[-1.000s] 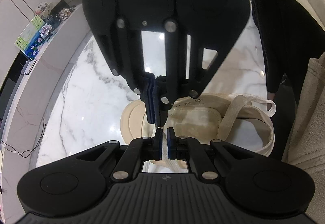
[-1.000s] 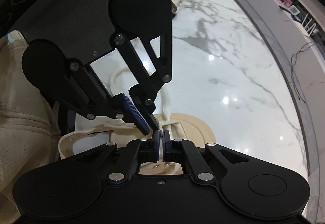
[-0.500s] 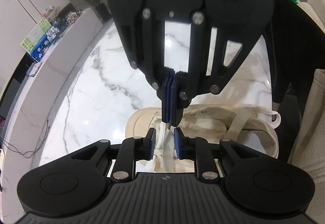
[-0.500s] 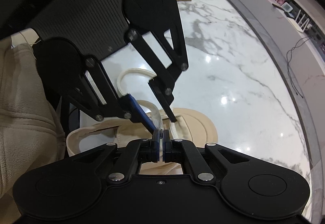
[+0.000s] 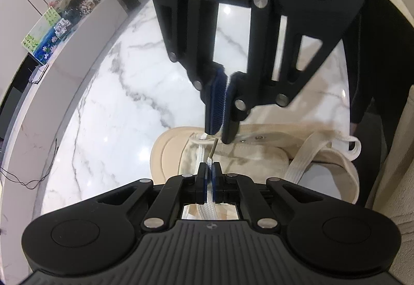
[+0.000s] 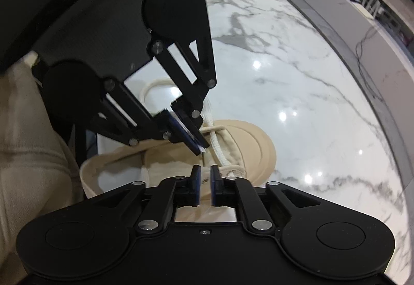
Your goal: Lace up shoes with both hands
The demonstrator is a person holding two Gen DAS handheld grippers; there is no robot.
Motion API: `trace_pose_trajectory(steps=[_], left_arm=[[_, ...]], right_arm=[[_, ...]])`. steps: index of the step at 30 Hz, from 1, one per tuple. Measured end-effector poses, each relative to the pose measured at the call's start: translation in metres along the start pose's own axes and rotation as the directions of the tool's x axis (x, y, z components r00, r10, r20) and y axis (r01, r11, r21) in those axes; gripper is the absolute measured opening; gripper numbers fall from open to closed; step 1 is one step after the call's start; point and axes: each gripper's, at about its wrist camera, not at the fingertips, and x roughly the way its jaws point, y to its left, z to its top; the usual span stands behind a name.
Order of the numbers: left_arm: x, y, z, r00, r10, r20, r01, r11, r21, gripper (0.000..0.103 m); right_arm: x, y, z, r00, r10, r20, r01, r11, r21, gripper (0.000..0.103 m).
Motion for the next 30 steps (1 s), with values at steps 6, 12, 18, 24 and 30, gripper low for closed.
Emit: trace_pose_trajectory(steps=[6, 12, 18, 24, 30], left_arm=[[0.006, 0.001, -0.001, 1.000, 0.015, -0.024, -0.015, 1.000, -0.003, 0.002], [0.010, 0.000, -0.001, 1.000, 0.011, -0.026, -0.012, 1.000, -0.006, 0.002], [0.015, -0.001, 0.000, 0.999, 0.003, -0.039, -0.003, 1.000, -0.004, 0.002], [0.022, -0.001, 0.004, 0.998, -0.009, -0.055, 0.009, 1.000, -0.007, 0.002], [0.026, -0.001, 0.006, 0.998, -0.022, -0.064, 0.021, 1.000, -0.012, 0.002]], right_arm=[[0.005, 0.004, 0.002, 0.998, -0.054, -0.026, 0.055, 0.997, 0.052, 0.028], [0.013, 0.003, -0.004, 0.998, -0.043, -0.054, 0.048, 0.995, 0.088, 0.014], [0.010, 0.000, -0.011, 0.997, -0.048, -0.058, 0.054, 0.992, 0.111, 0.010], [0.011, -0.003, -0.012, 0.998, -0.044, -0.049, 0.049, 0.991, 0.121, 0.010], [0.013, -0.006, -0.013, 0.999, -0.037, -0.038, 0.042, 0.991, 0.127, 0.010]])
